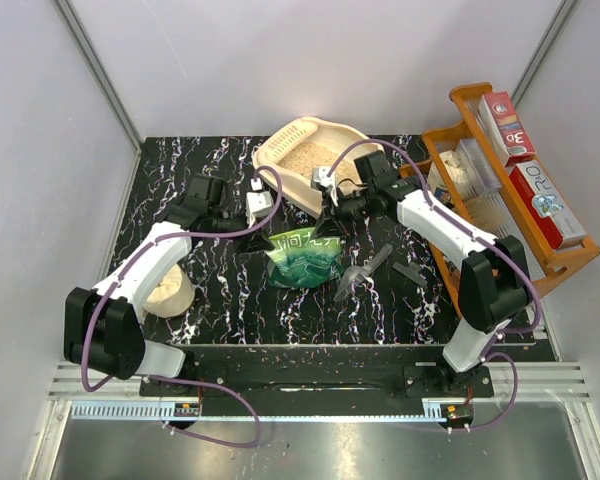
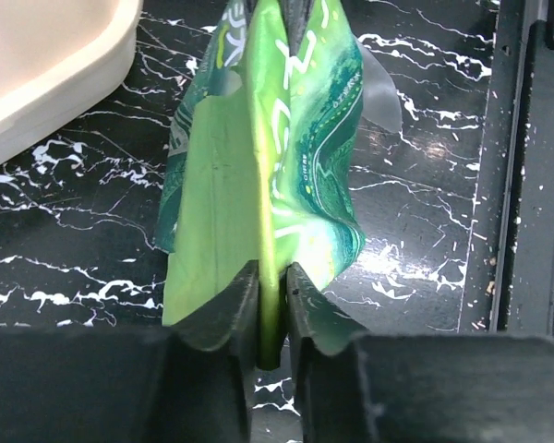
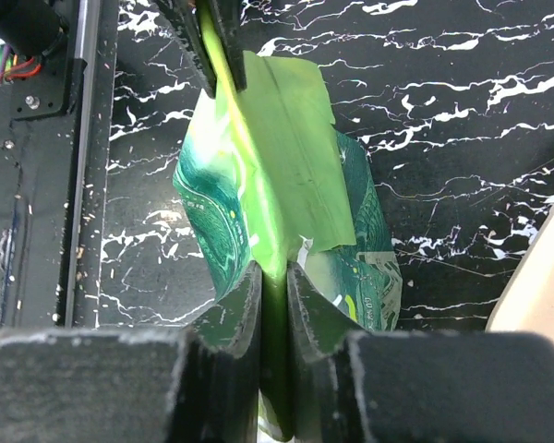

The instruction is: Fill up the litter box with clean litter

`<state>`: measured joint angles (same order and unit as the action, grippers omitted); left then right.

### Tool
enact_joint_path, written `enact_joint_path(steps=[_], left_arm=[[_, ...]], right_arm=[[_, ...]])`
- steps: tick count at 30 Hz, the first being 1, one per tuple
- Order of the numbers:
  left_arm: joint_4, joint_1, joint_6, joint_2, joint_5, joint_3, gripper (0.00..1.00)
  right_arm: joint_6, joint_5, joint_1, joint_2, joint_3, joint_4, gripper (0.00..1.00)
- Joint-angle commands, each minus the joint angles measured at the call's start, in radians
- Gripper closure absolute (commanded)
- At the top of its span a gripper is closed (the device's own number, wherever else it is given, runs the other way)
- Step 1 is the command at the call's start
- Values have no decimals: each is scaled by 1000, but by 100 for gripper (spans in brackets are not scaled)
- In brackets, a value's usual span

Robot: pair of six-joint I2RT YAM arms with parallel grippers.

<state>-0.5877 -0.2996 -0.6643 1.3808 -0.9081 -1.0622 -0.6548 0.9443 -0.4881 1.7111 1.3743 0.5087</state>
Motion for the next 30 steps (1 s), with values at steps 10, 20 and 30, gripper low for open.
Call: enact_joint_path(steps=[10,20,30], left_arm=[[-119,129,-208,-132,103,-18,100],[179,-4,-3,-140,49,45,65],[227,-124,34,79,92,-88,66]], right_arm=[[158,7,-44,99,170,-7,100],[185,22,-53,134,150,-42,99],[215,11,-61,107,131,-82,99]])
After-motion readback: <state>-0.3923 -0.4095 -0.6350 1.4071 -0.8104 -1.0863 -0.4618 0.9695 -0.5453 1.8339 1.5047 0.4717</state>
